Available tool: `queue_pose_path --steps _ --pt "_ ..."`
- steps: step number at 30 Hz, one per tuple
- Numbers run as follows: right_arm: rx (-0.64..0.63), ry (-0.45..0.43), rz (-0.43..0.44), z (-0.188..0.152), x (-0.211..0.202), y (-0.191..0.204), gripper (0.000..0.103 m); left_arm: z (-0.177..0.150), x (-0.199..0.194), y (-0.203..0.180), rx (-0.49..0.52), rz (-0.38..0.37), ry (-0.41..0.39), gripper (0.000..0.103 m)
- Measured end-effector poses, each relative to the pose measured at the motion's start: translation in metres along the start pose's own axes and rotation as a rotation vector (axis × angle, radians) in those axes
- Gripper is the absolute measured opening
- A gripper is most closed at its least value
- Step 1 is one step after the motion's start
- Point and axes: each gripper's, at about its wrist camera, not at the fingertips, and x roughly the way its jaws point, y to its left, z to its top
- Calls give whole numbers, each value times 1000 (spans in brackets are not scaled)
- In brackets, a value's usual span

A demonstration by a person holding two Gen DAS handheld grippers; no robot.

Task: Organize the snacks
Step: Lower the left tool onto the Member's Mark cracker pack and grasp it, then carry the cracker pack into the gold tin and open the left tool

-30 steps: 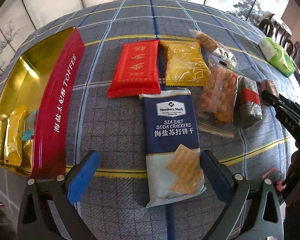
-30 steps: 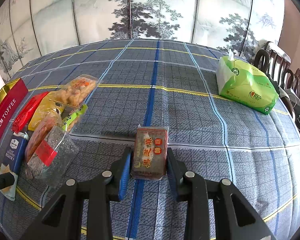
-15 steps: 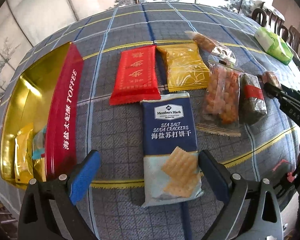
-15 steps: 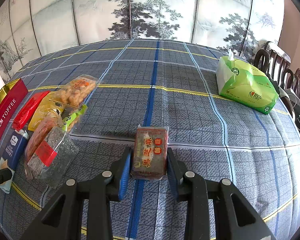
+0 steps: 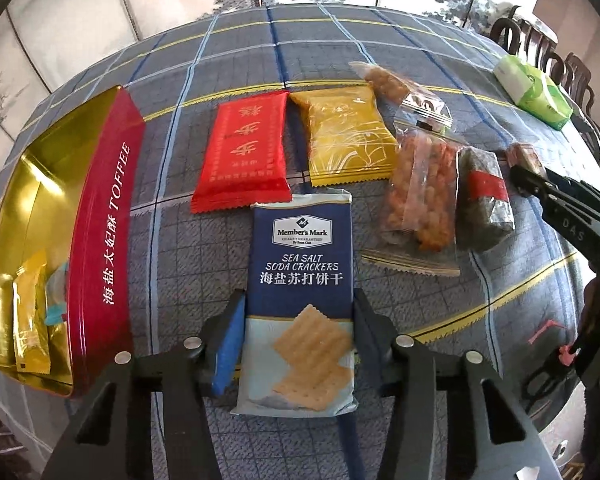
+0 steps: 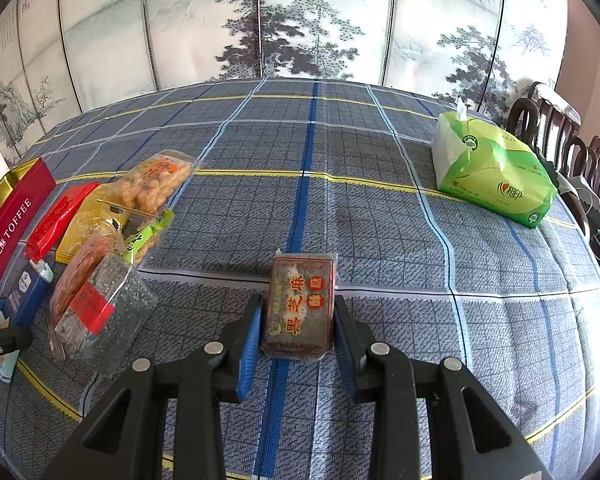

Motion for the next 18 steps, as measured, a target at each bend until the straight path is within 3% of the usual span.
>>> queue_pose_path --steps 18 --pt "4 0 -3 0 0 -1 33 -14 -23 1 60 -48 -13 46"
